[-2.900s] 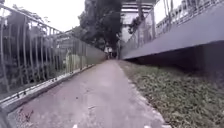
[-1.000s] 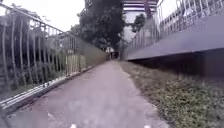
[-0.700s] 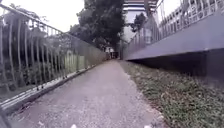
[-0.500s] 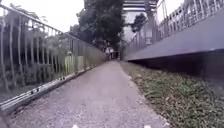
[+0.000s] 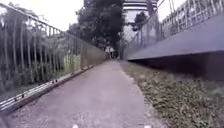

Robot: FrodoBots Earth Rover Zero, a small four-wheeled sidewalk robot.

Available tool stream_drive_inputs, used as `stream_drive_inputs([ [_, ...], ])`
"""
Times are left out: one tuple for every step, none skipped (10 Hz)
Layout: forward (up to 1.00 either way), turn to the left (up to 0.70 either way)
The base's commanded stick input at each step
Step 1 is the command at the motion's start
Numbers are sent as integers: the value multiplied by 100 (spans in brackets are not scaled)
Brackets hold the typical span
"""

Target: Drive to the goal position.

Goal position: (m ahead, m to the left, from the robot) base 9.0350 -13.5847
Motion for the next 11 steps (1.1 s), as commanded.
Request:
stream_drive_inputs([
  [70, 0],
  [70, 0],
  [70, 0],
  [70, 0],
  [70, 0],
  [70, 0],
  [70, 0],
  [70, 0],
  [70, 0],
  [70, 0],
  [70, 0],
])
